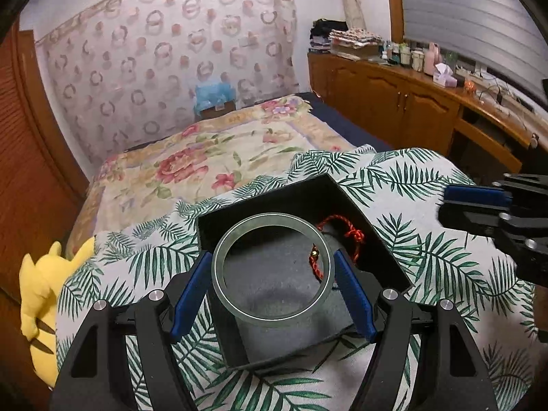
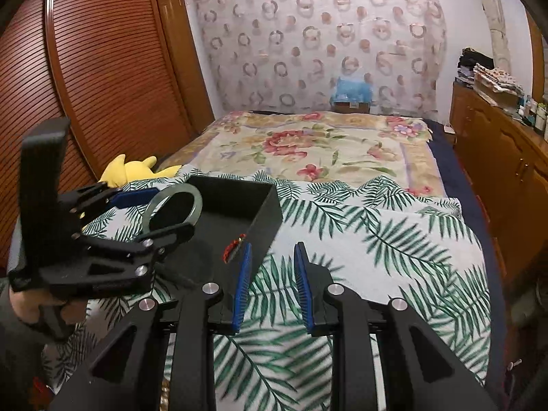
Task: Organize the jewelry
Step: 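Lower the jade bangle into the black box and open the left gripper, then return both grippers to the pile and grasp the silver bangle with the left gripper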
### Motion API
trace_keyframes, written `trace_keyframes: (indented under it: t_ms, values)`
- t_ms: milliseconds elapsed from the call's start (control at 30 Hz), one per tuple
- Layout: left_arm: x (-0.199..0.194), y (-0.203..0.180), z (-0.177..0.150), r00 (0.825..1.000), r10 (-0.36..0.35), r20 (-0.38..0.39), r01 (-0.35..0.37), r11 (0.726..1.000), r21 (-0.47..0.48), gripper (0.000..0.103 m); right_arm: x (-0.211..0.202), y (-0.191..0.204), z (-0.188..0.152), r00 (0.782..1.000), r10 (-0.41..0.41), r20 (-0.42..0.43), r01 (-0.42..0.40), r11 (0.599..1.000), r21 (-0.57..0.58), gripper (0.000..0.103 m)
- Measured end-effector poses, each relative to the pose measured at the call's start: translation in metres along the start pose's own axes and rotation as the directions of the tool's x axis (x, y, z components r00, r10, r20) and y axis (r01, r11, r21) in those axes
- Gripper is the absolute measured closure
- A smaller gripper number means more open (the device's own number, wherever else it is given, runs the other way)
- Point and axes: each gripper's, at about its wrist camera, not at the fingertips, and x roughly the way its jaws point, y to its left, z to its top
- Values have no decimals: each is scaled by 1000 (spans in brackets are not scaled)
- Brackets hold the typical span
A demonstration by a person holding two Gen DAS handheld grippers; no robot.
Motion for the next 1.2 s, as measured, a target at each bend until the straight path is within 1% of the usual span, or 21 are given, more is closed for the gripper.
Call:
trace_keyframes:
  t_ms: [100, 167, 200, 367, 600, 667, 833, 967, 1067, 1200]
  values:
    - [4, 0, 0, 1000, -6, -17, 6, 1000, -12, 33, -8, -2, -7, 1000, -6, 8, 6, 1000, -4, 75]
    - [6, 3, 1, 1000, -10, -26, 9, 1000, -27, 28, -13, -2, -13, 1000, 1, 13, -1, 1000, -3, 75]
    - [6, 4, 1, 1000, -12, -27, 11, 999, -33, 28, -14, -1, -15, 1000, 3, 14, -3, 1000, -3, 75]
    - [-13, 7, -14, 999, -36, -17, 35, 998, -45, 28, -26, 10, -37, 1000, 10, 12, -10, 1000, -21, 75]
    - [-52, 8, -58, 997, -84, -3, 83, 994, -67, 28, -50, 34, -79, 999, 29, 21, -28, 999, -39, 75]
    - [-65, 9, -75, 996, -89, -3, 89, 993, -77, 28, -55, 43, -89, 999, 37, 12, -36, 998, -51, 75]
    - [-89, 9, -103, 995, -99, 2, 99, 992, -81, 28, -61, 61, -109, 999, 44, -18, -45, 997, -68, 76]
    - [-102, 10, -122, 995, -103, -9, 101, 990, -101, 27, -67, 70, -120, 998, 59, -23, -60, 996, -58, 75]
    - [-109, 10, -144, 993, -114, -30, 109, 986, -123, 27, -72, 77, -129, 998, 54, -26, -56, 996, -63, 75]
    - [-116, 9, -163, 990, -132, -42, 124, 981, -151, 27, -76, 86, -137, 997, 69, -33, -71, 995, -64, 75]
